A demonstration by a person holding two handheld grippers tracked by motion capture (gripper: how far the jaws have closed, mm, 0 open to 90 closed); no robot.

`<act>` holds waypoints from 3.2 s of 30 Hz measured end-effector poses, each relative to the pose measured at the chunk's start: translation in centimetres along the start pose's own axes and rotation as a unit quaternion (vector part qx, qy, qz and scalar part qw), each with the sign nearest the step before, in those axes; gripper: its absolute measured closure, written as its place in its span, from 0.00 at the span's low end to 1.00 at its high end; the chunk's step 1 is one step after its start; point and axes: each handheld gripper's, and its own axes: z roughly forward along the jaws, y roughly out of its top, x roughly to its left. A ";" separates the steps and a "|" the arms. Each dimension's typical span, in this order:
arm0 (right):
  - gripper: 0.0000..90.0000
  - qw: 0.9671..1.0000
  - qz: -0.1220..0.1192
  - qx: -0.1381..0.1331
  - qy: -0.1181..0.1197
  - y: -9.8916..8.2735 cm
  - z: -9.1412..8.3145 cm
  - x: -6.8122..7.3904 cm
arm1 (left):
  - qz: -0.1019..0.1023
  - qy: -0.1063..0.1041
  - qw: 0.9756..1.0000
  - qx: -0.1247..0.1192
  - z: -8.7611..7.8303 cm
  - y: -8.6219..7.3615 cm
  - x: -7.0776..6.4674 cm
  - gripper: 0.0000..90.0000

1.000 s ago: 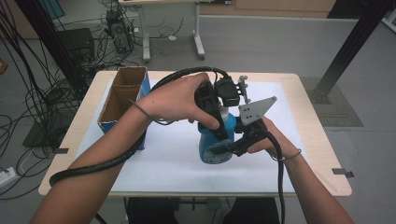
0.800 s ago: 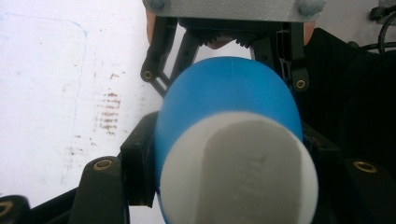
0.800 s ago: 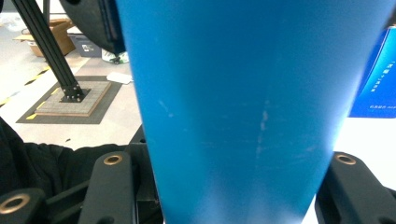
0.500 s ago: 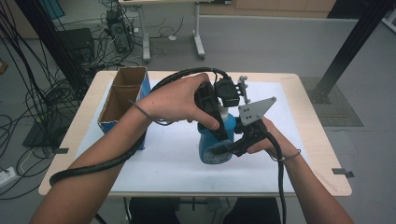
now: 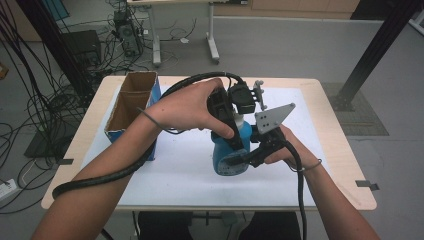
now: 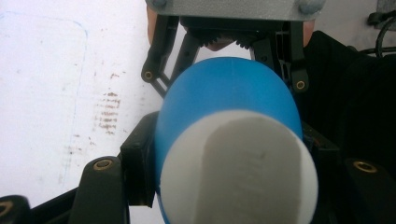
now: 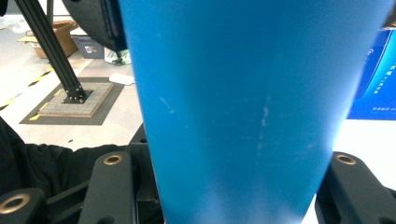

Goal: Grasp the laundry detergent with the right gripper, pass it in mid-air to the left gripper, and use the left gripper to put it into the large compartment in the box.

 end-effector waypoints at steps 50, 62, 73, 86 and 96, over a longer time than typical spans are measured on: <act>0.48 1.000 -0.009 -0.022 -0.010 -0.5 0.1 -0.6 | 0.001 0.009 1.000 0.014 0.0 0.4 0.5 0.42; 0.48 0.999 -0.007 -0.030 -0.009 -0.5 0.2 -0.6 | 0.000 0.011 1.000 0.017 -0.1 0.7 0.4 0.42; 0.37 0.999 0.005 -0.032 -0.010 -0.8 0.3 -0.6 | -0.009 0.014 1.000 0.018 -0.2 0.5 0.6 0.42; 0.10 0.999 0.020 -0.038 -0.020 -0.7 0.6 -0.7 | -0.013 0.017 1.000 0.012 -0.7 0.3 0.7 0.42; 0.06 1.000 0.017 -0.021 -0.016 -0.1 0.2 -0.5 | -0.017 0.017 1.000 0.010 -0.8 0.2 0.8 0.42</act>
